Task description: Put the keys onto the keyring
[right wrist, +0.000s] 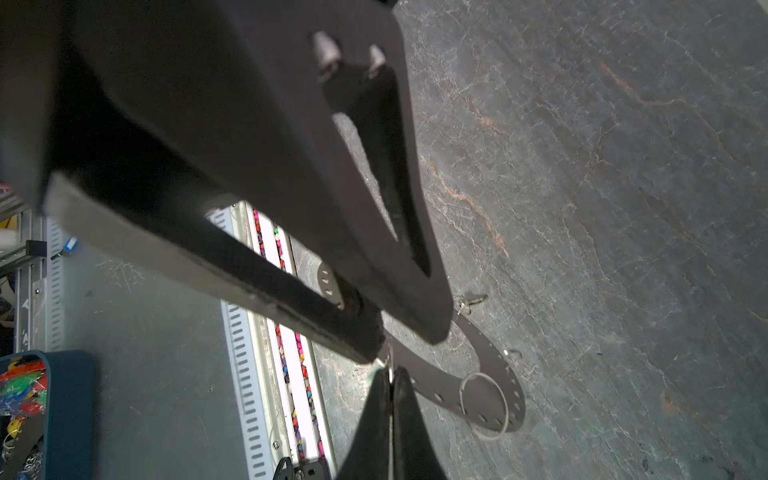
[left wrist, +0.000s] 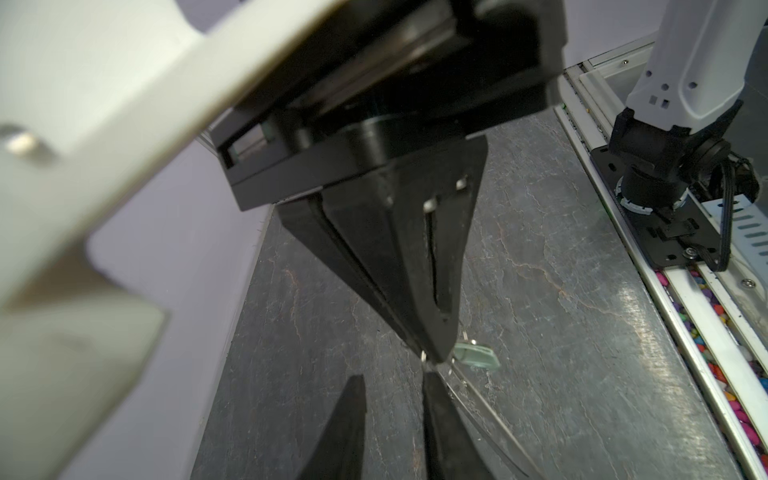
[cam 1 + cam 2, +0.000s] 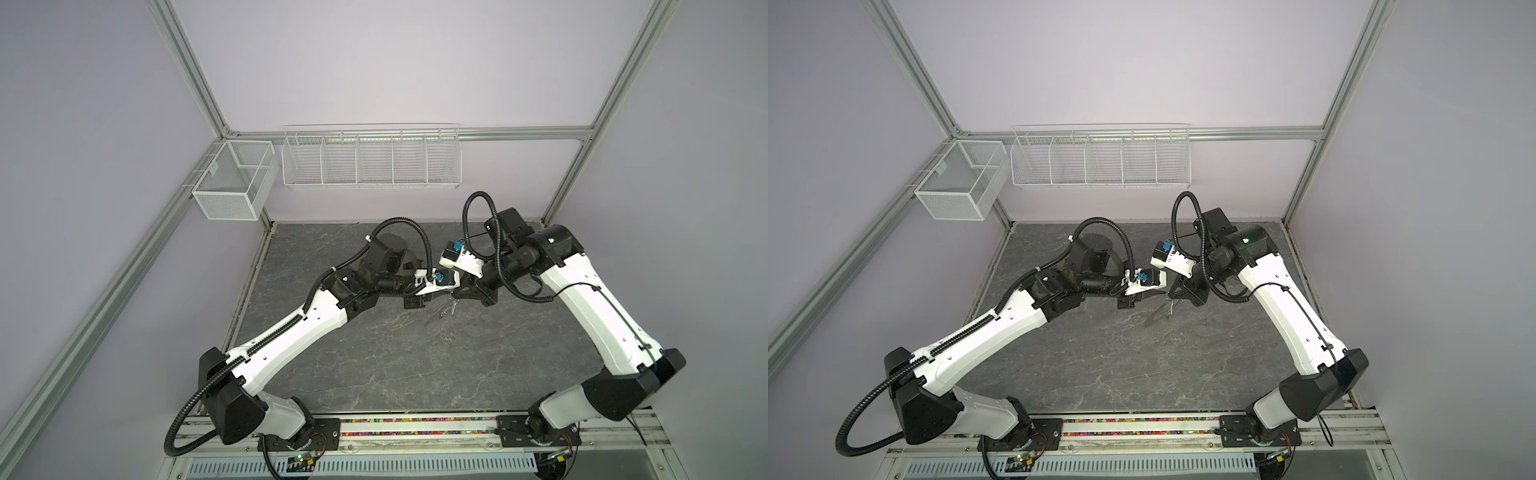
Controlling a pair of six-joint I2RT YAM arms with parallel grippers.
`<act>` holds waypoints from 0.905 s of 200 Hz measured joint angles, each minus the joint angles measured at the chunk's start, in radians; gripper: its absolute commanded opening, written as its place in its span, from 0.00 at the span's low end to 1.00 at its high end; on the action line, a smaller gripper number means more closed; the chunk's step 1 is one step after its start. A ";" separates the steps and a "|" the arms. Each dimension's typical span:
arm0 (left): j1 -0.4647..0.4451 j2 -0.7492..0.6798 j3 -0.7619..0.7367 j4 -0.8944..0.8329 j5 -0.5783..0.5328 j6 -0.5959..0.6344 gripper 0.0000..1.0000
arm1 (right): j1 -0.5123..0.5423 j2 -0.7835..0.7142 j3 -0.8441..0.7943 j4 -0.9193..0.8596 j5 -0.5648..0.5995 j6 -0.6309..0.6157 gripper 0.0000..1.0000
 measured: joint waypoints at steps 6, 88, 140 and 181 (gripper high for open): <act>0.000 -0.001 -0.012 0.012 0.000 -0.011 0.26 | 0.008 0.010 0.007 -0.014 0.014 0.000 0.06; 0.000 -0.047 -0.203 0.180 0.032 -0.155 0.30 | 0.066 0.055 0.047 -0.087 0.128 0.023 0.06; 0.000 -0.050 -0.261 0.285 0.068 -0.232 0.28 | 0.101 0.062 0.055 -0.094 0.161 0.039 0.06; 0.000 -0.053 -0.271 0.289 0.093 -0.244 0.25 | 0.121 0.062 0.055 -0.093 0.189 0.048 0.06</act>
